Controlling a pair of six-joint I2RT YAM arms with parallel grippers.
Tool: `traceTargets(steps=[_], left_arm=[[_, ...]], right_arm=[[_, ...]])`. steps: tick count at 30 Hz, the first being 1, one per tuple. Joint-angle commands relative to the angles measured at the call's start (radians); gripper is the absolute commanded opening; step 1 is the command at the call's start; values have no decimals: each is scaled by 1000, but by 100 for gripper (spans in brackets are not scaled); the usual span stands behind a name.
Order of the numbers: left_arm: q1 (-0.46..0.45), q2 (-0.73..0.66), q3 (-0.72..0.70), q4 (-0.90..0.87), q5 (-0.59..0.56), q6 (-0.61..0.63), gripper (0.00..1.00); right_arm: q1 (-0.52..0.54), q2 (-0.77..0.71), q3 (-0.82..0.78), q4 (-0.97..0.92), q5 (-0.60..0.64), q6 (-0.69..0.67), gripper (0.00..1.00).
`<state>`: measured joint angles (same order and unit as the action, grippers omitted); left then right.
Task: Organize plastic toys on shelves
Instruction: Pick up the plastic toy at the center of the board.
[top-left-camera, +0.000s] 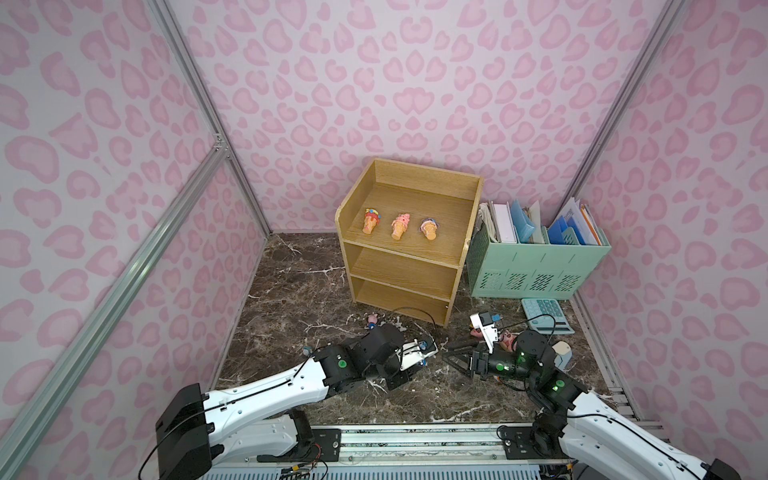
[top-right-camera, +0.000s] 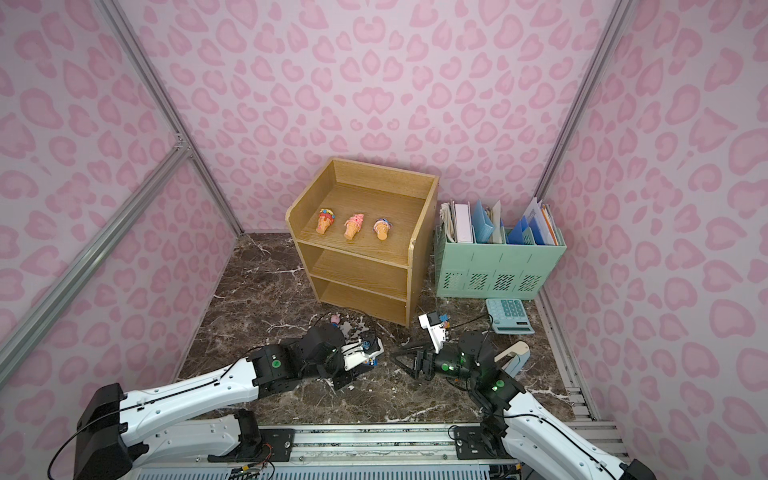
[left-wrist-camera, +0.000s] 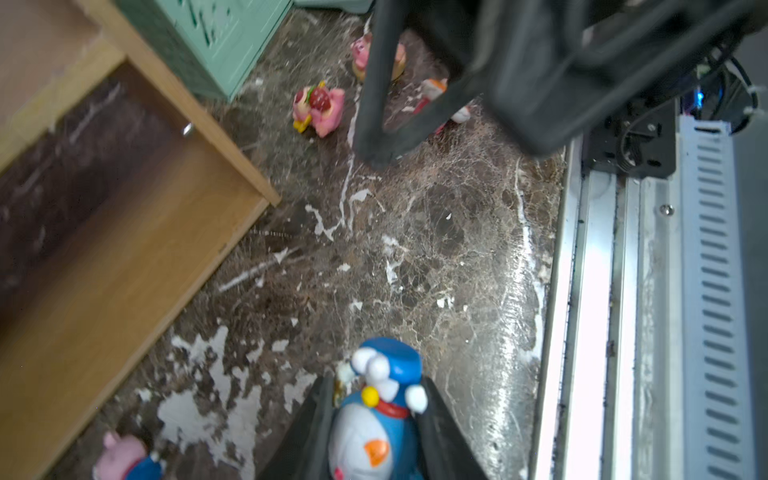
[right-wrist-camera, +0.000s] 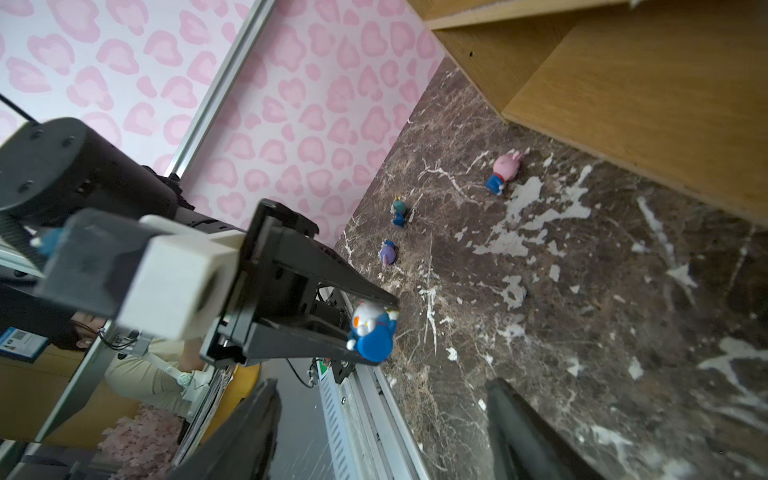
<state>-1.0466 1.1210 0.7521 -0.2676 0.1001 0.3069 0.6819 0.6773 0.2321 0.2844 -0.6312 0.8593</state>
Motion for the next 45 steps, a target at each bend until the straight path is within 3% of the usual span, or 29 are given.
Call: traceTargets(steps=[1, 7, 15, 29, 35, 39, 43, 44, 45], left_arm=[[-2, 11, 25, 9, 59, 307, 27], [-18, 82, 98, -84, 51, 357, 27], [-33, 92, 111, -73, 43, 366, 28], [-42, 97, 130, -105, 5, 386, 28], [-43, 93, 130, -121, 10, 385, 29], [-46, 70, 127, -120, 13, 356, 39], [-48, -38, 69, -36, -5, 264, 72], [-48, -78, 52, -12, -16, 224, 75], [-48, -139, 37, 9, -33, 161, 92]], right_arm=[[22, -6, -33, 82, 8, 85, 79], [100, 22, -46, 168, 55, 136, 79], [168, 117, -37, 232, 98, 160, 75], [226, 224, -22, 333, 105, 211, 42], [234, 235, -26, 354, 122, 219, 18], [235, 231, -31, 361, 134, 218, 13], [236, 192, -50, 372, 176, 210, 11], [239, 174, -57, 369, 195, 201, 11], [248, 149, -65, 363, 229, 185, 12]])
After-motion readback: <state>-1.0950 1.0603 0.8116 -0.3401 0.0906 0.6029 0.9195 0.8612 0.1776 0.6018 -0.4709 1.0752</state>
